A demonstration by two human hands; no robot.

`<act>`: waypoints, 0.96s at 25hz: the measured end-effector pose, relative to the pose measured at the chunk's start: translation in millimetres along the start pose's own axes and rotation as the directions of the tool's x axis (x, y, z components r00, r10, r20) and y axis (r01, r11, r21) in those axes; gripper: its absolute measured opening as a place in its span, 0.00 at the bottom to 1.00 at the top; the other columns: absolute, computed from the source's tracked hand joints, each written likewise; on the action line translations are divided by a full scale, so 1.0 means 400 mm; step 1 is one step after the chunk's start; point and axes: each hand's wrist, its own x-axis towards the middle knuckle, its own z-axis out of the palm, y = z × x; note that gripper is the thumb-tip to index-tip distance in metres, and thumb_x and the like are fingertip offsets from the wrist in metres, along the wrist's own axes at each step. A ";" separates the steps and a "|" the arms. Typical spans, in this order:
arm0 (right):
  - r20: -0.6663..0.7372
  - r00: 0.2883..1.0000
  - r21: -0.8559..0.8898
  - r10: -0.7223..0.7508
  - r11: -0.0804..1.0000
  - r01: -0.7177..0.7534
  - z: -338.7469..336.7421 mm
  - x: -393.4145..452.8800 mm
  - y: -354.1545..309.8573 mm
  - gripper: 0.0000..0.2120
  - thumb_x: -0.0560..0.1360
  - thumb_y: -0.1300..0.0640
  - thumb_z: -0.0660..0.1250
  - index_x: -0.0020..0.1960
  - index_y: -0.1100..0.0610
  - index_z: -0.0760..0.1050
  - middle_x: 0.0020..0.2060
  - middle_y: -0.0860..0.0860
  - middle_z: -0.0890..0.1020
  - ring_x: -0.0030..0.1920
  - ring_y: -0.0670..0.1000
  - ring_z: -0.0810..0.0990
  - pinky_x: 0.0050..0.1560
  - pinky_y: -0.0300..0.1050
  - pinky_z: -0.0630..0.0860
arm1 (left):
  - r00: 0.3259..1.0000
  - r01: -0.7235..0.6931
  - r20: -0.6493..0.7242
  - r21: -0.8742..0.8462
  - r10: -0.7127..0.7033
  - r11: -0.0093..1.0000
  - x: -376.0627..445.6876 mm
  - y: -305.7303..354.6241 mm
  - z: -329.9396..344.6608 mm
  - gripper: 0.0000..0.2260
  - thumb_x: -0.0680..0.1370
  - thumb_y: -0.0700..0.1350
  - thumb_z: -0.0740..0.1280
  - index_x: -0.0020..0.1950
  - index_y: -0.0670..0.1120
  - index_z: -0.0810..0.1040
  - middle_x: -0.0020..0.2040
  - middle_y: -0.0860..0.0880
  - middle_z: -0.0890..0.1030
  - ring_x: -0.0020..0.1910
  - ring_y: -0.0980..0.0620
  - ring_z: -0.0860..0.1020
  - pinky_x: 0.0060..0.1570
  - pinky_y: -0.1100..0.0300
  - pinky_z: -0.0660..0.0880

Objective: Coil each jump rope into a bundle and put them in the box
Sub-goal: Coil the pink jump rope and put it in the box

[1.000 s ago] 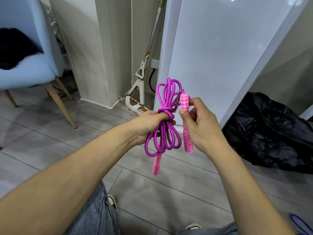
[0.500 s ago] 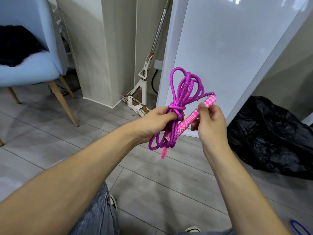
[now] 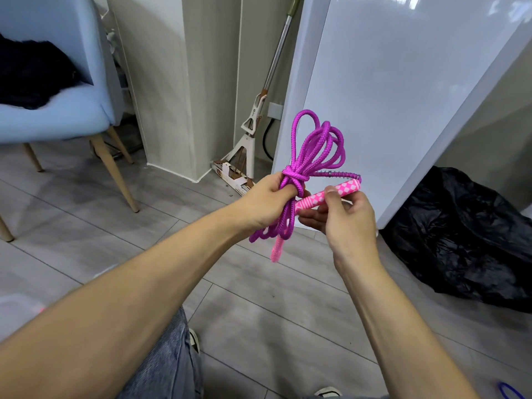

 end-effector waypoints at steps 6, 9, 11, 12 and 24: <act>0.230 0.973 -0.382 0.004 0.920 0.087 0.035 -0.029 0.041 0.06 0.79 0.53 0.63 0.51 0.56 0.74 0.47 0.55 0.82 0.45 0.51 0.82 0.46 0.48 0.78 | 0.964 0.048 -0.222 -0.386 -0.144 0.921 0.019 0.015 0.001 0.12 0.82 0.38 0.59 0.63 0.33 0.74 0.50 0.43 0.82 0.44 0.49 0.82 0.37 0.54 0.82; 0.281 0.958 -0.462 0.051 0.882 0.088 0.039 -0.022 0.027 0.14 0.74 0.48 0.59 0.45 0.58 0.75 0.49 0.60 0.80 0.48 0.55 0.77 0.45 0.52 0.72 | 0.954 0.054 -0.235 -0.483 -0.188 0.874 0.019 0.014 0.001 0.09 0.82 0.37 0.59 0.59 0.34 0.75 0.45 0.42 0.83 0.41 0.46 0.83 0.39 0.51 0.82; 0.328 0.930 -0.357 0.165 0.933 -0.039 0.035 -0.029 0.024 0.10 0.75 0.49 0.59 0.47 0.54 0.75 0.46 0.56 0.82 0.49 0.55 0.79 0.51 0.55 0.74 | 0.955 0.036 -0.227 -0.553 -0.191 0.833 0.017 0.016 0.008 0.06 0.82 0.36 0.59 0.50 0.38 0.74 0.41 0.42 0.84 0.40 0.44 0.83 0.44 0.46 0.81; 0.360 0.906 -0.296 0.223 0.948 -0.116 0.032 -0.035 0.030 0.06 0.77 0.51 0.61 0.49 0.52 0.75 0.44 0.51 0.82 0.47 0.51 0.80 0.51 0.52 0.76 | 0.952 0.023 -0.237 -0.573 -0.192 0.819 0.017 0.017 0.011 0.06 0.82 0.36 0.58 0.48 0.39 0.74 0.38 0.42 0.84 0.39 0.44 0.84 0.45 0.45 0.81; 0.321 0.905 -0.504 0.280 0.859 -0.088 0.049 -0.068 0.090 0.31 0.70 0.49 0.77 0.67 0.47 0.64 0.46 0.49 0.86 0.50 0.49 0.83 0.46 0.46 0.76 | 0.868 -0.025 -0.407 -0.607 -0.284 0.794 0.025 0.009 0.005 0.10 0.82 0.36 0.59 0.42 0.39 0.76 0.40 0.39 0.82 0.38 0.41 0.80 0.46 0.46 0.80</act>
